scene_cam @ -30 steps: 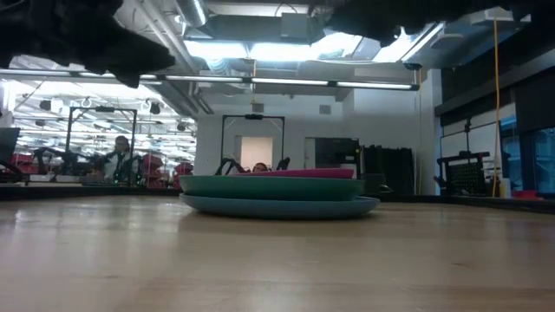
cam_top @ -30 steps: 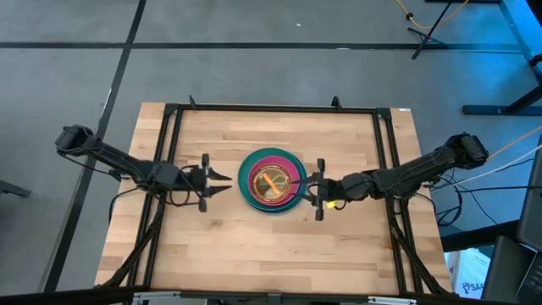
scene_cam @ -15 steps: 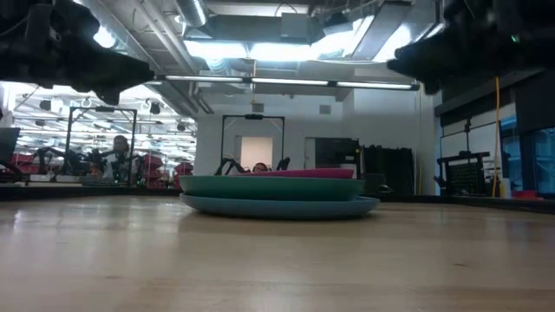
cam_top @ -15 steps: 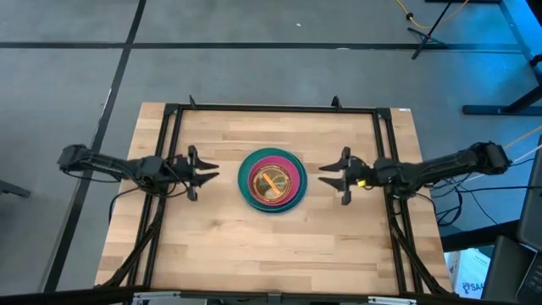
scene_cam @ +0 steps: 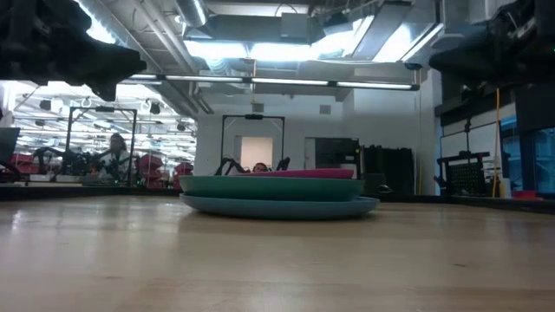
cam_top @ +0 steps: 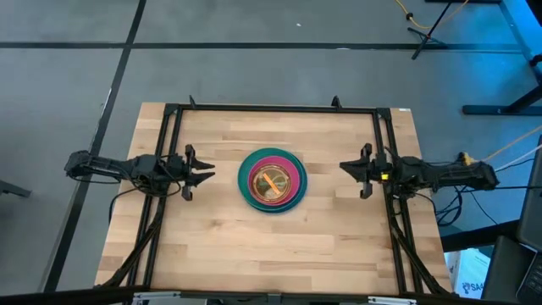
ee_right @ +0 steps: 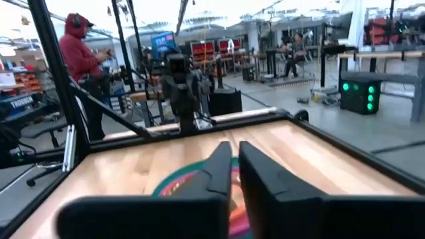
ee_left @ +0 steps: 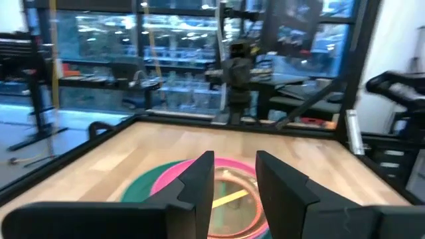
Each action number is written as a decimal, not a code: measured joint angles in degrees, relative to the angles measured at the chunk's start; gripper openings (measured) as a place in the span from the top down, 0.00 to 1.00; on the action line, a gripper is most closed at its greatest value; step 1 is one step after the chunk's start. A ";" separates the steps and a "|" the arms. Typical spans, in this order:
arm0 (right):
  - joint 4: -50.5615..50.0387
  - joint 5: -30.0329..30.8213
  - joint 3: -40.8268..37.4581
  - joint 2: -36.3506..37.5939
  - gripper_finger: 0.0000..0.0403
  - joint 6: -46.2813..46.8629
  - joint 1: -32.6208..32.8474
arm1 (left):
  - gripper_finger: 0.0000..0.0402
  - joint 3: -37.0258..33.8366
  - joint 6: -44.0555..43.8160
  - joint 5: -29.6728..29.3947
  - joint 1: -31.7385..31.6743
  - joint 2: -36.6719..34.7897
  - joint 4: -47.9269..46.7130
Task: Stack plastic plates
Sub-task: Return to Home Position
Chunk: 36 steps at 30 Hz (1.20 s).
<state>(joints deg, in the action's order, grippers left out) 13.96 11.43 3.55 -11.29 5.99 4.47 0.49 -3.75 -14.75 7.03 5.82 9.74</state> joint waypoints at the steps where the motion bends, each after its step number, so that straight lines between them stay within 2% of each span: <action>1: -2.51 0.10 0.00 2.03 0.95 0.26 0.00 | 0.74 0.00 -0.03 0.98 0.00 -0.42 -0.01; 4: -7.49 -0.10 0.00 7.47 0.99 1.14 0.00 | 0.74 0.00 0.45 3.34 0.00 -1.91 -0.55; 7: -9.39 -0.52 -0.42 11.21 0.98 1.19 0.00 | 0.74 0.00 1.32 3.34 -0.01 -4.34 -1.40; 14: -9.81 1.92 -2.11 11.20 0.98 -0.05 0.00 | 0.74 0.00 -0.93 3.53 -2.37 -5.72 -4.11; 21: -9.59 0.99 -2.12 11.15 0.99 -1.57 0.00 | 0.74 -0.04 -1.50 4.14 -3.13 -5.70 -7.40; 36: -10.83 0.90 -3.10 10.96 0.99 -1.60 0.00 | 0.74 -0.04 -1.79 3.94 -3.13 -5.37 -7.39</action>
<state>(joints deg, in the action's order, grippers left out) 3.13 12.34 0.45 -0.33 4.39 4.47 0.45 -5.54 -10.81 3.90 0.45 2.35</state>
